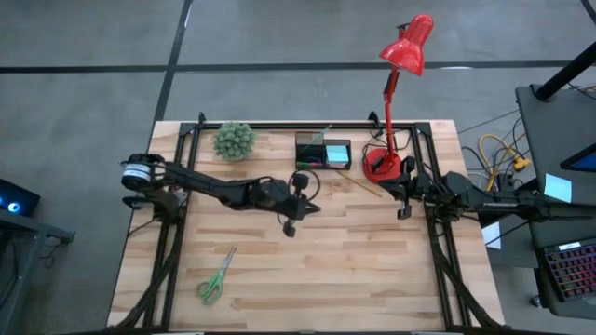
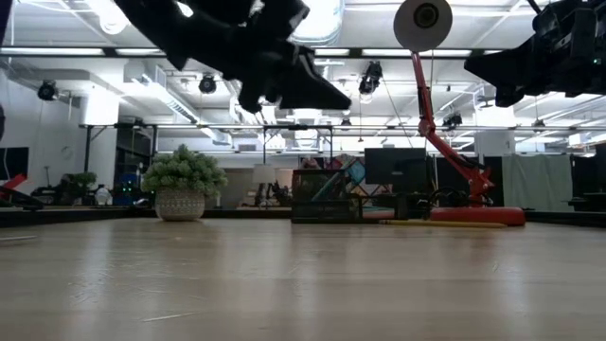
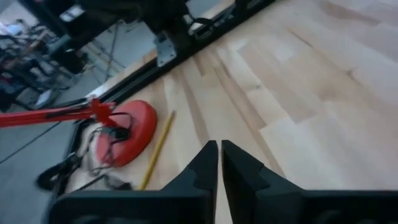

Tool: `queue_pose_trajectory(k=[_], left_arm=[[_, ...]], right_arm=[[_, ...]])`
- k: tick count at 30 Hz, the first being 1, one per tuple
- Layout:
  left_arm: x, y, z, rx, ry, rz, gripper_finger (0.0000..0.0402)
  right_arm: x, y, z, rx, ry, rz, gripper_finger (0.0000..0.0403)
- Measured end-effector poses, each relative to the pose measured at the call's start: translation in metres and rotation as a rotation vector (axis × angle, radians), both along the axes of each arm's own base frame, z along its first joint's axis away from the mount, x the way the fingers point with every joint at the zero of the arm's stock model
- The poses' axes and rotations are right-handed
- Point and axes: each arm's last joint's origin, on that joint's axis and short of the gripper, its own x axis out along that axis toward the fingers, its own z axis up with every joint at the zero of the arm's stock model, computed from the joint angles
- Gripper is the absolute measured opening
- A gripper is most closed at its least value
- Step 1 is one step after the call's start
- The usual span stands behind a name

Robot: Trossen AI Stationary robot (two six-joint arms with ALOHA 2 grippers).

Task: Pick and place office supplies into organizer
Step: Put the yellow pencil into the desk organizer

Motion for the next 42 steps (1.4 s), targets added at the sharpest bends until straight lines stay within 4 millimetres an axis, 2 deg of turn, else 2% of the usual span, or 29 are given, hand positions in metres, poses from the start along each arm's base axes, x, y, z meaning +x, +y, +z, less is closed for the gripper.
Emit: queue_pose_trajectory(k=[6,13,17,21,27,34,38,42], left_arm=[[0.028,0.018,-0.006,-0.018,0.013,-0.060,0.0054],[0.052,0.045,0.001,-0.029,0.009,-0.038,0.0115],[0.057,0.057,0.005,-0.032,0.077,0.002,0.0134],[0.052,0.061,0.008,-0.014,0.122,0.046,0.0123],[0.030,0.059,0.012,-0.020,0.284,0.038,0.0014],[-0.009,0.055,0.025,-0.067,0.265,0.057,0.0001],[-0.042,0.052,0.035,-0.100,0.159,0.079,0.0001],[-0.074,0.050,0.044,-0.098,0.004,0.124,0.0000]], right_arm=[[0.000,0.000,0.000,-0.015,0.002,-0.009,0.0009],[0.000,-0.001,-0.001,0.000,0.008,-0.026,0.0009],[0.000,-0.001,-0.001,0.001,0.008,-0.026,0.0009],[0.000,-0.001,0.000,-0.013,0.006,-0.035,0.0009],[0.000,-0.003,0.000,-0.002,0.005,-0.109,0.0009],[0.003,-0.005,-0.006,0.024,0.063,-0.185,0.0019],[0.006,-0.007,-0.008,0.036,0.109,-0.226,0.0054],[0.011,-0.007,0.004,0.061,0.128,-0.234,0.0102]])
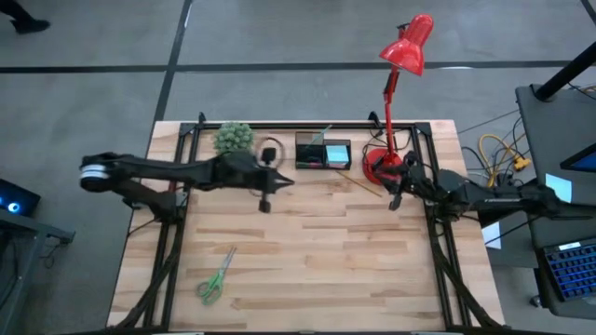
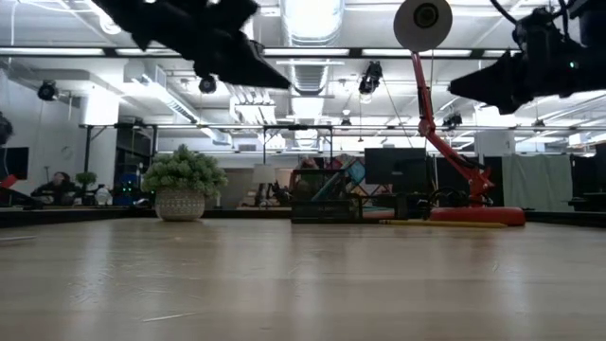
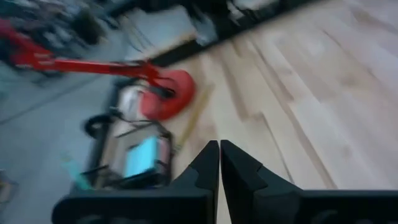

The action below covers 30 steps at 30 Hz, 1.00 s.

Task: Pick and place office supplies into organizer
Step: Put the yellow pencil into the desk organizer

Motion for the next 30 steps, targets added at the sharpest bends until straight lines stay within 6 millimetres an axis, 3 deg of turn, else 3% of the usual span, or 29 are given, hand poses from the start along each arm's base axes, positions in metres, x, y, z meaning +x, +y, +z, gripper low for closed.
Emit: queue_pose_trajectory(k=[5,11,19,30], left_arm=[[-0.033,-0.002,0.006,0.006,-0.188,0.077,0.0000],[-0.057,-0.003,0.002,0.026,-0.318,0.117,0.0000],[-0.064,-0.004,0.005,0.028,-0.344,0.116,0.0000],[-0.066,-0.004,0.000,0.028,-0.322,0.118,0.0000]], right_arm=[[0.012,-0.002,0.017,0.075,0.134,-0.029,0.0148],[0.032,-0.003,0.041,0.203,0.327,-0.061,0.0166],[0.061,-0.008,0.062,0.295,0.580,-0.127,0.0153],[0.107,-0.025,0.054,0.496,0.911,-0.242,0.0160]])
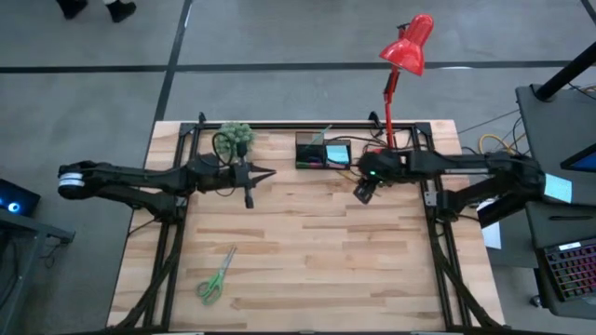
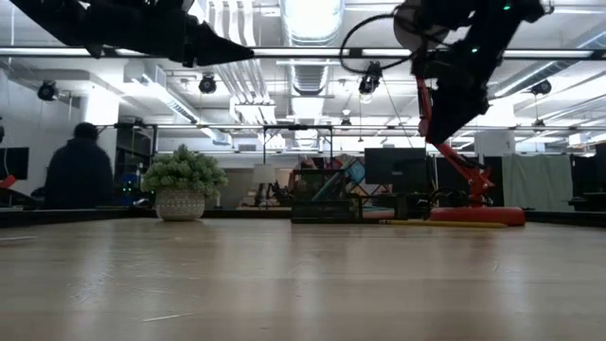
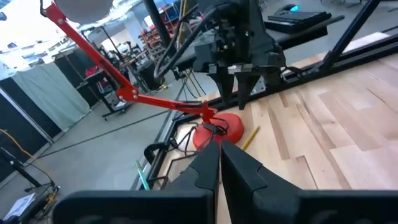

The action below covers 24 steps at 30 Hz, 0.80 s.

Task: Pick and place office supplies into organizer
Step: Put the yellow pencil into the desk organizer

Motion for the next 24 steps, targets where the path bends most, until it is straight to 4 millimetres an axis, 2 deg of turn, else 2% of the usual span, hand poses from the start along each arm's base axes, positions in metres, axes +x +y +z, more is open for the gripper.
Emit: queue_pose_trajectory(k=[8,14,17,24], left_arm=[[-0.002,0.000,-0.007,-0.001,0.022,0.025,0.0000],[-0.003,0.001,-0.006,0.002,0.012,0.052,0.0000],[-0.003,0.001,-0.007,0.002,0.015,0.053,0.0000],[-0.004,0.001,-0.009,0.001,0.023,0.053,0.0000]], right_arm=[[0.031,-0.023,-0.024,0.100,0.160,-0.049,0.0183],[0.049,-0.040,-0.046,0.167,0.267,-0.068,0.0183],[0.056,-0.047,-0.055,0.172,0.335,-0.036,0.0184],[0.072,-0.059,-0.064,0.237,0.375,0.101,0.0183]])
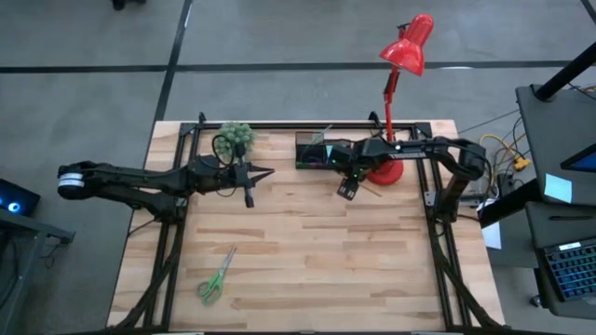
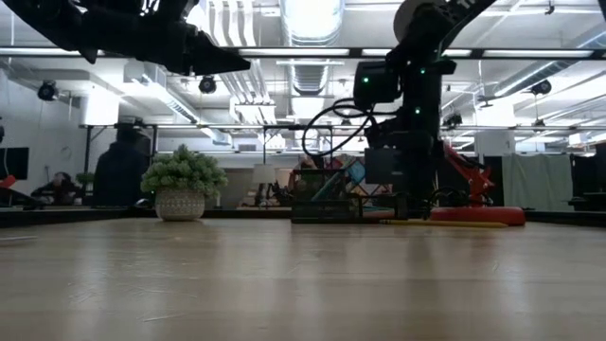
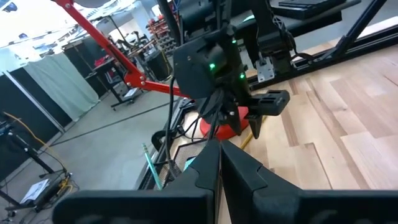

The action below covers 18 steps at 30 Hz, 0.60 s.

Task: Pick and place office supplies into organizer
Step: Put the yellow pencil into the desk organizer

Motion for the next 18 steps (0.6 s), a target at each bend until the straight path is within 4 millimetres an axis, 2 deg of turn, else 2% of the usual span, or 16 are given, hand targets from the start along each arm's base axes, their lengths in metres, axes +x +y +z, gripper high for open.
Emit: queue_pose_trajectory(k=[6,18], left_arm=[[0.000,0.000,0.000,0.000,0.001,0.000,0.0000],[0.000,0.000,-0.001,-0.001,0.010,0.000,0.0000]], right_arm=[[0.002,-0.011,-0.001,-0.003,0.016,0.046,0.0184],[-0.020,-0.020,-0.022,0.040,0.102,0.023,0.0184]])
